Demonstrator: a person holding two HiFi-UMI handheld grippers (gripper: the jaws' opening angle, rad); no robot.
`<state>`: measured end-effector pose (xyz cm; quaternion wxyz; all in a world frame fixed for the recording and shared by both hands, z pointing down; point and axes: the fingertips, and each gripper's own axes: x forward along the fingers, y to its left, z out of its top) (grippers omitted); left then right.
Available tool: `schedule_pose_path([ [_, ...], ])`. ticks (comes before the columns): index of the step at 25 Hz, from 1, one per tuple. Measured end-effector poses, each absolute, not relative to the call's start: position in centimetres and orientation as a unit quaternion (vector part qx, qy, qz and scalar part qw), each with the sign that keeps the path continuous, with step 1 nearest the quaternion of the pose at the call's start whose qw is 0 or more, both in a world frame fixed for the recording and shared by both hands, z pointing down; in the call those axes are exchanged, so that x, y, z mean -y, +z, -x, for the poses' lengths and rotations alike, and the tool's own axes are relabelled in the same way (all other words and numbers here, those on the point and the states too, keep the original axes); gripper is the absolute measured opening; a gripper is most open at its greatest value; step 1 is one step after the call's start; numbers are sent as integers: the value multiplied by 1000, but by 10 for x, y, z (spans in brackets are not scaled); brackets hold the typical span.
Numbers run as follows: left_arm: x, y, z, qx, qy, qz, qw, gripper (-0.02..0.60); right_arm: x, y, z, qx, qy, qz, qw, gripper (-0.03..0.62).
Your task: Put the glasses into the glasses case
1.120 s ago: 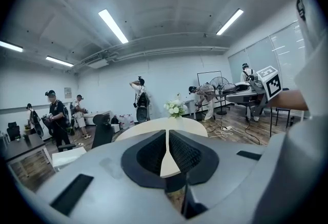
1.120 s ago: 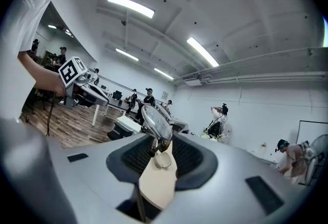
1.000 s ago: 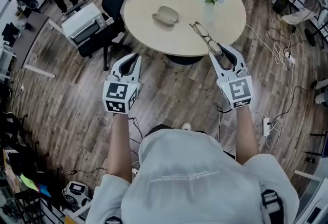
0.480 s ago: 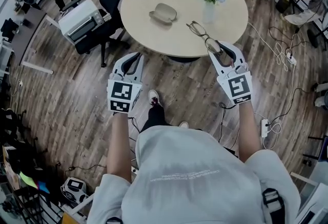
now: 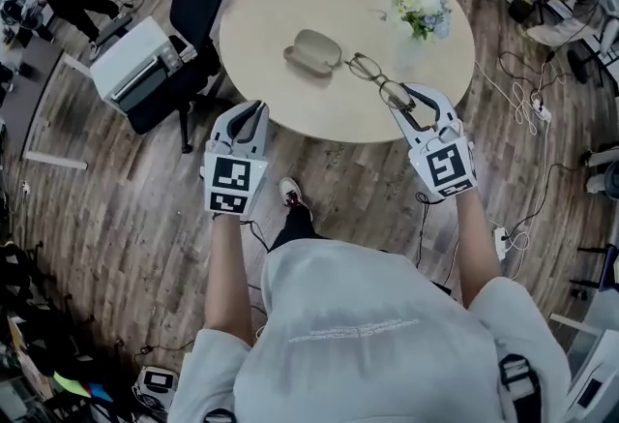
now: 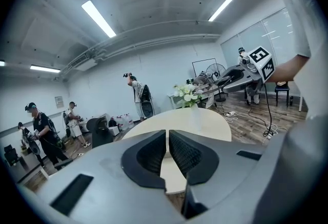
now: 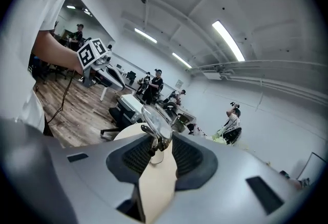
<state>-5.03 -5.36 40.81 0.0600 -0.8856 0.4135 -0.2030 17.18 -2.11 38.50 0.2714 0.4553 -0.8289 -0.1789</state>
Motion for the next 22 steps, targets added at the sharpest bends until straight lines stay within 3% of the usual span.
schedule_pose_path([
  [12,194,422,91,-377,-209,901,42,26,156,410,-116,814,-163,-444,337,115],
  [22,251,462,90,-358,-228,905,-4,26,226,488,-100,812,-141,-391,410,115],
])
